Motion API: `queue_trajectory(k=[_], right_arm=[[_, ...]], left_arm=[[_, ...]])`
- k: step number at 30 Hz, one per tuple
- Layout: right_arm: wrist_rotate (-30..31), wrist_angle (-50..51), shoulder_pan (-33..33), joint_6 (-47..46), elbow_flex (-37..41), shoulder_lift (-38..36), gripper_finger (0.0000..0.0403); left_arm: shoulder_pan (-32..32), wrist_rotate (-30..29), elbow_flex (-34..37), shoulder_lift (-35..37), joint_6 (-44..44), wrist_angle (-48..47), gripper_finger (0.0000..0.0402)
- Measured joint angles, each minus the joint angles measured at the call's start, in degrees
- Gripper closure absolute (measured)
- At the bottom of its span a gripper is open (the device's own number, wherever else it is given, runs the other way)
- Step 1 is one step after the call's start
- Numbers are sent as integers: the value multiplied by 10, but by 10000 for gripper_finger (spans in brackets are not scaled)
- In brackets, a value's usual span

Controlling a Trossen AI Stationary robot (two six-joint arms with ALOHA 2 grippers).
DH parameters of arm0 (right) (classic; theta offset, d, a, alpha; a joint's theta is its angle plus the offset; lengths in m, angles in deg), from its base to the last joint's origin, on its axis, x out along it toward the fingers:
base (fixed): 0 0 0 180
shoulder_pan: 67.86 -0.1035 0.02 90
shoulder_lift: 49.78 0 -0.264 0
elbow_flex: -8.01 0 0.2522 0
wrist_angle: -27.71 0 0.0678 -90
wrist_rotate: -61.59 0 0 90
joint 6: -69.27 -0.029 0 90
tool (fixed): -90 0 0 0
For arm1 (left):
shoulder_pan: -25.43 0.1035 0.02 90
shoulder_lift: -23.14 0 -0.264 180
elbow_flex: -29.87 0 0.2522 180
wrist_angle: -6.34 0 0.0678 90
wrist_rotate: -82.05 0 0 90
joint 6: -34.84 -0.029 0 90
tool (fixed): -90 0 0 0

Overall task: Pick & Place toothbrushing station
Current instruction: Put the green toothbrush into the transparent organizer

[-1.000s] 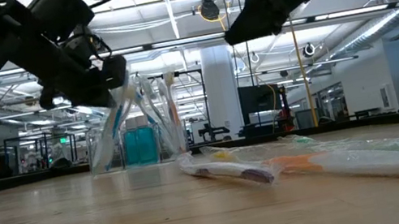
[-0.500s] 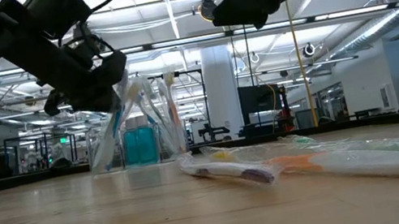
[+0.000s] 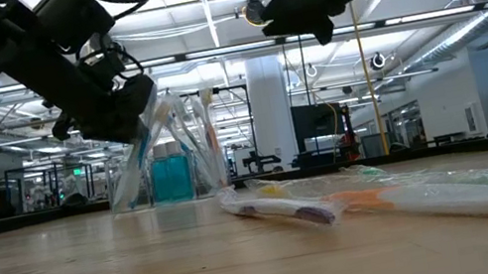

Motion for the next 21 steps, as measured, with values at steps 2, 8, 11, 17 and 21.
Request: queue_trajectory(k=[2, 8, 11, 17, 21], right_arm=[[1, 12, -3, -21, 0, 0, 257], [0, 34, -19, -37, 0, 0, 257], [1, 28, -19, -38, 0, 0, 257], [2, 30, -18, 23, 4, 0, 257], [1, 7, -18, 100, 44, 1, 257]], left_arm=[[5, 3, 0, 0, 1, 0, 276], [21, 4, 0, 0, -5, 0, 249], [30, 19, 0, 0, -10, 0, 220], [34, 11, 0, 25, -51, -3, 177], [34, 12, 0, 74, -51, -34, 172]])
